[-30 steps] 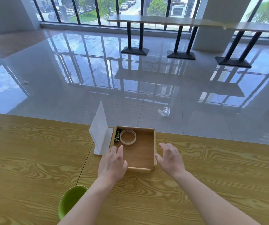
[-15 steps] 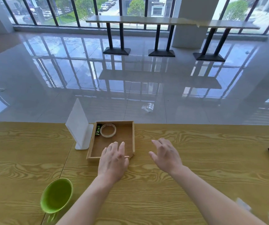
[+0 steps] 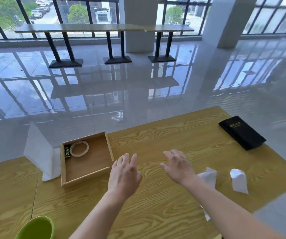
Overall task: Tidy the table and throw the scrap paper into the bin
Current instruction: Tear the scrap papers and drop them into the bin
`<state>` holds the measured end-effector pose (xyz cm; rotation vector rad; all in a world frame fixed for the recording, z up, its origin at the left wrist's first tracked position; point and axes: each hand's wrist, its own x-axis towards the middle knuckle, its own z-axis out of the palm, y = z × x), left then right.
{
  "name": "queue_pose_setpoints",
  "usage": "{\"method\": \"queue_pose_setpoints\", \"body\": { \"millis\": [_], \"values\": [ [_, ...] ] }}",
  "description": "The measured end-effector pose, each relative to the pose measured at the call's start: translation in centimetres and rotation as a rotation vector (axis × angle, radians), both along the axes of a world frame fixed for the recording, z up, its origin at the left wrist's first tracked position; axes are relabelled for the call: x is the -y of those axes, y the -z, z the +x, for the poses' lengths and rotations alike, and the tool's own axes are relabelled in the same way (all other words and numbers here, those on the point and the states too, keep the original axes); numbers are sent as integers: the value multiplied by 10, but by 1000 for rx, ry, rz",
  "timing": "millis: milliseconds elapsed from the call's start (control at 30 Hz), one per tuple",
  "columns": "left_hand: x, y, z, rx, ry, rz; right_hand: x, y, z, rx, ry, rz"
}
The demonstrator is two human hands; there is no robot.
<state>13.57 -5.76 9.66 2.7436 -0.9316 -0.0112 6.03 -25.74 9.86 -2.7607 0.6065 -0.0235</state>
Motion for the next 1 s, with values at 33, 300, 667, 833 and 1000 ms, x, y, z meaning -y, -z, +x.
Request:
{"method": "queue_pose_setpoints", "body": {
  "millis": [33,300,667,833,1000],
  "values": [
    [6,1,-5,-5,20,-6,6,1,-8,-9,25,1],
    [62,17,-50,-94,147,-3,60,11,-68,-64,167,67],
    [174,62,-115,-299,96,67,198,61,-164,-160,295,81],
    [211,84,-137,-558,-167,15,245,79,-182,-249,291,13],
    [224,101,-146,-606,-331,1,268,99,-193,-384,213,17]
  ]
}}
